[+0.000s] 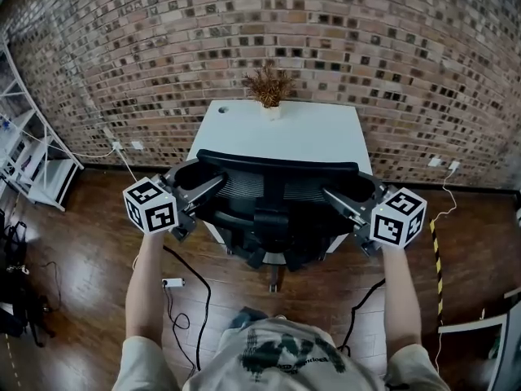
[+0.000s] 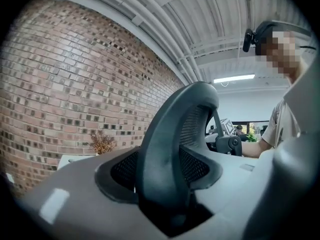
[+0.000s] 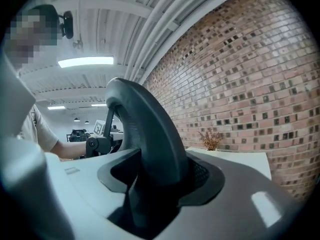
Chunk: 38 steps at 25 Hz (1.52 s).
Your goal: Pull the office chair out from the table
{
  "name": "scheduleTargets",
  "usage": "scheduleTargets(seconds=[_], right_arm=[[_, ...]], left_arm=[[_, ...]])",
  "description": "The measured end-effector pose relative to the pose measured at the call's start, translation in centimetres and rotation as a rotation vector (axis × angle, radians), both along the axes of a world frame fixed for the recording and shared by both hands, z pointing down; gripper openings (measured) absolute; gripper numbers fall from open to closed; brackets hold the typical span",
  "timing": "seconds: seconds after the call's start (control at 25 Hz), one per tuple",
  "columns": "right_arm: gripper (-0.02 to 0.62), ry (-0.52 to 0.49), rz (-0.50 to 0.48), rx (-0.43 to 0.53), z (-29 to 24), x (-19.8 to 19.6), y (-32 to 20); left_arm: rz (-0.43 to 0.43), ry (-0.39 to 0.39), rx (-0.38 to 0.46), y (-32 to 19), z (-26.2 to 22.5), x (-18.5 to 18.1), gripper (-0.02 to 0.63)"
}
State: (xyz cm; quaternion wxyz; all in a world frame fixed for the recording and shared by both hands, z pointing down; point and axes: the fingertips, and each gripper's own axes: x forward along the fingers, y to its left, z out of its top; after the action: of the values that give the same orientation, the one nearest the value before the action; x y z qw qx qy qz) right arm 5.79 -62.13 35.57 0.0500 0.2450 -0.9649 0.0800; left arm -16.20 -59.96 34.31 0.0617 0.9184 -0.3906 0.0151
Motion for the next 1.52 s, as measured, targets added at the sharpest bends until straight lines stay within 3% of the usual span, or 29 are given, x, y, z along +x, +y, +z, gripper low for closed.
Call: scheduleTargets(seconds=[0.2, 0.92, 1.52], right_arm=[[0.232, -0.045, -0.015, -0.056, 0.3, -0.1, 0.0], [0.245, -0.051, 0.057, -0.07, 0.5, 0.0, 0.9], [0.253, -0.055, 0.104, -0.045, 0.1, 1.8, 8.9]], left_arm=[[-0.027, -0.006, 0.005, 0.3, 0.0, 0.0, 0.265], [-0.037, 0.008, 0.029, 1.5, 0.3, -0.3, 0.267], [0.013, 0.034, 0.029, 9.4, 0.3, 1.2, 0.258]])
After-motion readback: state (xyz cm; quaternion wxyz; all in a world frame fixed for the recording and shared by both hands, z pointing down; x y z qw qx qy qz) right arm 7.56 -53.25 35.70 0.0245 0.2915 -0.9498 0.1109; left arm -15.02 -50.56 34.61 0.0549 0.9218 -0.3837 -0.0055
